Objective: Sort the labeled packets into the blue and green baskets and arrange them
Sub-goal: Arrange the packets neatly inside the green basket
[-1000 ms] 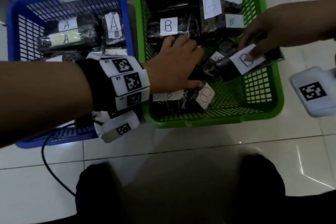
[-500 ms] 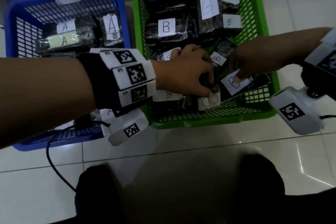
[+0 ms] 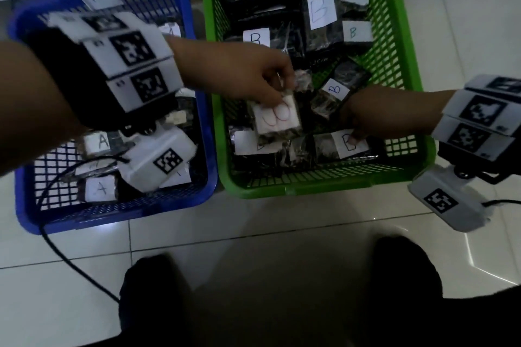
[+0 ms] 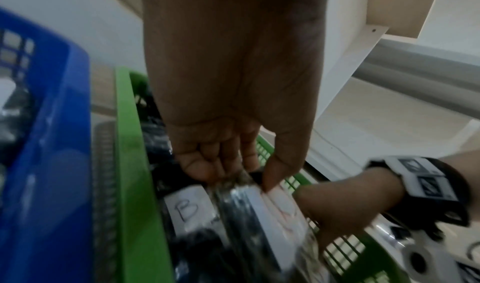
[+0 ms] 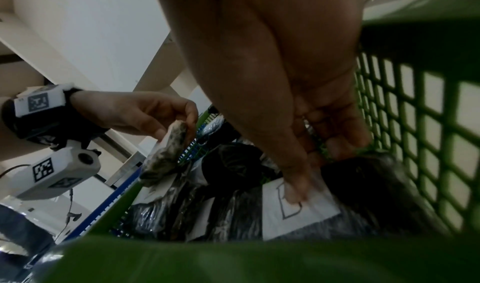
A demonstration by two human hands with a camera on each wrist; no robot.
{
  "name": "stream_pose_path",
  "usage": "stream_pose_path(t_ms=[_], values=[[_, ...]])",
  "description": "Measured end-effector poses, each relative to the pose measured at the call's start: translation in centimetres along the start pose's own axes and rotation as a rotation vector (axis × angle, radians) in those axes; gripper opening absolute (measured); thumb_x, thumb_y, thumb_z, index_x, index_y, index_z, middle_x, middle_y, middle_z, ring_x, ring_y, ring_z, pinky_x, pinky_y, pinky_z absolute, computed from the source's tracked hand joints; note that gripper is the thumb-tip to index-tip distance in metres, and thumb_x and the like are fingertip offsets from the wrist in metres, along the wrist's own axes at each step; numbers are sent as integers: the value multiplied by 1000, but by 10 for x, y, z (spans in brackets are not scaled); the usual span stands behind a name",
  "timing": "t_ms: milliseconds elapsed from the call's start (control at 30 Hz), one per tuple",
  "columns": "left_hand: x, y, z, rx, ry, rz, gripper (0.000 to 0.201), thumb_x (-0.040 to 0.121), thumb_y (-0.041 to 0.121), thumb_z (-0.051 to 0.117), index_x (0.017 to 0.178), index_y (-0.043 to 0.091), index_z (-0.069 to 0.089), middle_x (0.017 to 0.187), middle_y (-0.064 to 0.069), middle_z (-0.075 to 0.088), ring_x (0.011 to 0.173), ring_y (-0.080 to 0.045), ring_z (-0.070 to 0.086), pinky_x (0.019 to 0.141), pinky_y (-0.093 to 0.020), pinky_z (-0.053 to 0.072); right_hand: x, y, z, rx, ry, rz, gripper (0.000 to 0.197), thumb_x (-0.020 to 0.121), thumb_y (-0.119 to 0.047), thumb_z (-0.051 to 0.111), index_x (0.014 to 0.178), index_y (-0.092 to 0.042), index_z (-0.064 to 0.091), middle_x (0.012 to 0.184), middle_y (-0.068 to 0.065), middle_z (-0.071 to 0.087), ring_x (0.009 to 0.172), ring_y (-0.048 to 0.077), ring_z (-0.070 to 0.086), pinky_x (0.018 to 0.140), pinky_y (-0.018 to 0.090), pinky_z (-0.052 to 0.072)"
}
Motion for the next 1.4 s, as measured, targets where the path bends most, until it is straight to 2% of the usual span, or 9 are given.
stream_pose_path(t_ms=[100, 333, 433, 600, 767, 900, 1133, 1267, 1400], values=[[0, -3, -16, 47, -25, -58, 24, 84, 21, 65, 106, 23, 57, 96, 0, 65, 84, -17, 60, 75, -34, 49, -2, -1, 3, -19, 49, -32, 22, 85, -28, 65, 100, -12, 69, 97, 6, 68, 84, 21, 62, 68, 24, 40], [11, 3, -9, -94, -21, -26, 25, 83, 16, 68, 104, 21, 54, 92, 3, 63, 74, -8, 58, 57, -12, 48, -10, -5, -1, 138, 158, 12, 31, 80, -22, 71, 108, -12, 62, 99, 7, 67, 77, 16, 56, 66, 25, 41], [16, 4, 1, -205, 21, -13, 29, 83, 12, 68, 107, 15, 52, 100, -6, 65, 72, -7, 61, 55, -8, 48, -14, -5, -17, 608, 262, 90, 14, 90, -18, 57, 102, -13, 63, 87, 3, 67, 66, 9, 58, 62, 14, 45], [20, 7, 14, -425, 123, 3, 25, 84, 11, 68, 100, 13, 49, 102, -9, 66, 58, 1, 64, 55, -10, 49, -23, 6, -37, 1514, 0, -73, 37, 81, -4, 49, 118, -6, 55, 111, 19, 66, 97, 36, 65, 80, 44, 57], [21, 2, 8, 224, 198, 81, 36, 84, 52, 58, 92, 17, 59, 83, 3, 61, 73, -11, 55, 62, -26, 43, -19, 2, -24, 1020, 12, -69, 26, 78, -13, 69, 103, -20, 64, 86, -3, 73, 78, 17, 69, 63, 24, 56], [23, -16, -17, 632, 487, 65, 38, 89, 41, 55, 108, 8, 55, 108, -16, 57, 96, -34, 54, 79, -44, 46, -12, -6, -8, 639, -52, -33, 30, 80, -24, 72, 107, -27, 59, 83, -7, 70, 72, 12, 69, 63, 25, 55], [28, -35, -16, 629, 423, -70, 66, 78, 35, 72, 127, 6, 40, 123, -22, 45, 107, -39, 48, 85, -47, 40, -12, -2, -12, 472, 104, 9, 24, 76, -42, 70, 83, -20, 65, 80, -3, 66, 71, 15, 63, 59, 26, 47], [27, -33, -16, 592, 453, -94, 66, 76, 37, 70, 125, 7, 38, 118, -22, 46, 103, -38, 50, 93, -48, 34, -1, 15, -22, 235, 470, 4, 33, 80, -22, 71, 108, -7, 62, 104, 14, 56, 93, 29, 54, 76, 33, 43], [27, -26, -15, 380, 405, -98, 81, 72, 39, 75, 134, 11, 30, 125, -19, 42, 107, -34, 48, 88, -41, 37, 11, 20, -11, 106, 455, -35, 49, 77, -8, 72, 122, -2, 52, 113, 22, 54, 102, 37, 52, 84, 41, 43]])
Point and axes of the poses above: each hand's wrist, its own x-axis towards the middle knuckle, its own z-axis out of the palm, y = z × x, the point moved 1 cm from there along x, towards the middle knuckle
